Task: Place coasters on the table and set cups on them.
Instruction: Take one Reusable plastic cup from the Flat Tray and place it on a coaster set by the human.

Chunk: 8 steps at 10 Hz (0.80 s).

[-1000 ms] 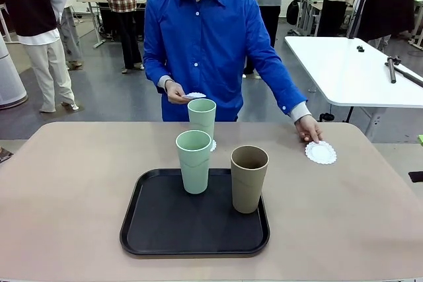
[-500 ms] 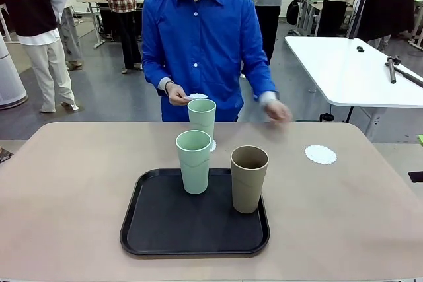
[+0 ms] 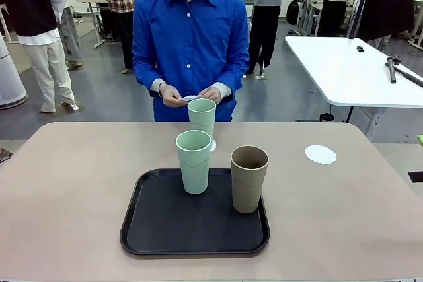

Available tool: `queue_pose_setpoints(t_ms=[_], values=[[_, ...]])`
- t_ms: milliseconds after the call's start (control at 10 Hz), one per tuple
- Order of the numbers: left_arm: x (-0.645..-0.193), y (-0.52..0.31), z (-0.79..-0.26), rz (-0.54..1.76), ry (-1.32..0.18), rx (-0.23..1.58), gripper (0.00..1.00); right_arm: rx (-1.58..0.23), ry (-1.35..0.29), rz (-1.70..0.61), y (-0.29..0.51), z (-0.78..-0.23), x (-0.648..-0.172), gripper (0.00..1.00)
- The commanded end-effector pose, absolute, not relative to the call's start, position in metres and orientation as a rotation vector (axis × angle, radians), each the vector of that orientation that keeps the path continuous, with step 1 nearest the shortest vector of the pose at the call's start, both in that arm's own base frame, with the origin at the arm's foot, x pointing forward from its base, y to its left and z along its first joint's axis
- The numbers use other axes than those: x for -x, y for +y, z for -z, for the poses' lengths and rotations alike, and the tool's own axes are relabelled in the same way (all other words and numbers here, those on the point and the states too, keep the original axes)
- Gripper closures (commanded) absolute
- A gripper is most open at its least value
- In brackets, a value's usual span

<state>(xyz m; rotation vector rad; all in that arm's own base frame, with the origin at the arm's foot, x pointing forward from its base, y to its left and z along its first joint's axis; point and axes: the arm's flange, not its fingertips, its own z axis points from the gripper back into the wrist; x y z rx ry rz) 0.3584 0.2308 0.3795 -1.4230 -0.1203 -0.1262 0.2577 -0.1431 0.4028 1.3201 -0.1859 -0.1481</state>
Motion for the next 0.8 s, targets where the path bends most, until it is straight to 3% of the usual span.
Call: queue_pose_setpoints(t_ms=[0,500,700], values=[[-0.358,0.232,-0.38,0.124,-0.125,1.423,0.0,-1.334,-0.194,0.151,-0.143,-0.405,-0.259,0.0],[-0.358,0.232,-0.38,0.124,-0.125,1.423,0.0,-1.32,-0.186,0.148,-0.143,-0.403,-0.258,0.0],[-0.358,0.232,-0.38,0.124,-0.125,1.423,0.0,-1.258,-0.215,0.018,-0.144,-0.445,-0.298,0.0]])
